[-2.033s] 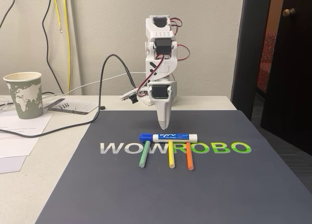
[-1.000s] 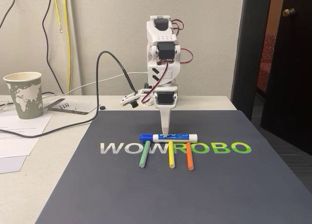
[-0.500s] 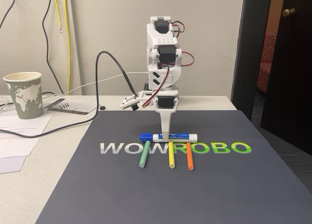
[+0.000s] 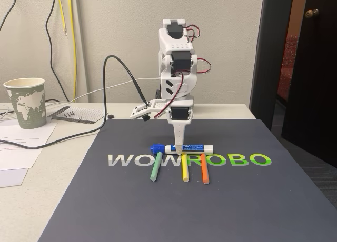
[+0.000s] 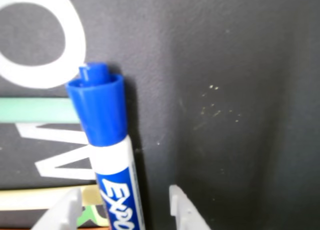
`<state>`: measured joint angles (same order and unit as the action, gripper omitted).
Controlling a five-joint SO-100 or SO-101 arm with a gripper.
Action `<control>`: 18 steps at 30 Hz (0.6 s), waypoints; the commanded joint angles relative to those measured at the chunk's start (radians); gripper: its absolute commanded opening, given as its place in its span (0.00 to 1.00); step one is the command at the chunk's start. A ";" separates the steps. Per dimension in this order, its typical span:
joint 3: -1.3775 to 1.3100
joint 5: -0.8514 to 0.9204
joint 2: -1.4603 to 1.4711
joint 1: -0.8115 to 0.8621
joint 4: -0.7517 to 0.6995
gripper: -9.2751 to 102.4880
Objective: Pick up the blue marker.
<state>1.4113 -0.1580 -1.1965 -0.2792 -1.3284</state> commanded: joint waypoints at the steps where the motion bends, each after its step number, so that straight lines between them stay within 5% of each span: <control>1: -0.067 -0.006 0.011 0.002 -0.023 0.29; 18: -0.152 -0.031 0.097 0.006 -0.040 0.30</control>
<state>1.2870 -0.1779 -1.0922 -0.2777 -1.3729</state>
